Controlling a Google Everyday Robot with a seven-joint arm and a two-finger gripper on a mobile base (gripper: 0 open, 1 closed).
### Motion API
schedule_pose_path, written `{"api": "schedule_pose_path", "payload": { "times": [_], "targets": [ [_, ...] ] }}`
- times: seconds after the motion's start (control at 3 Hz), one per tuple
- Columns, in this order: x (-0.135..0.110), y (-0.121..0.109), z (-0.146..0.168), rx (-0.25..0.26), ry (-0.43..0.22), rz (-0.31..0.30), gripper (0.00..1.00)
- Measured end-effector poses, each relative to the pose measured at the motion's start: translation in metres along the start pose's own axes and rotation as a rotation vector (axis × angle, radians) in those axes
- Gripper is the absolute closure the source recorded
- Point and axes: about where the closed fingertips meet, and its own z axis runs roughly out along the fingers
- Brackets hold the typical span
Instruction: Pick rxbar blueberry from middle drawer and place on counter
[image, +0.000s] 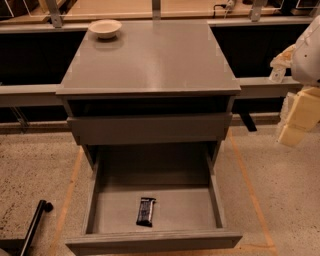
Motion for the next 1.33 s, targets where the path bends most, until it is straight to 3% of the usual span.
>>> {"api": "schedule_pose_path", "payload": {
  "times": [0.33, 0.67, 1.0, 1.33],
  "targets": [
    [0.0, 0.0, 0.0, 0.0, 0.0, 0.0, 0.0],
    [-0.017, 0.003, 0.018, 0.008, -0.028, -0.032, 0.0],
    [-0.042, 0.009, 0.061, -0.011, -0.096, -0.093, 0.0],
    [-0.056, 0.014, 0.114, -0.036, -0.159, -0.101, 0.0]
  ]
}}
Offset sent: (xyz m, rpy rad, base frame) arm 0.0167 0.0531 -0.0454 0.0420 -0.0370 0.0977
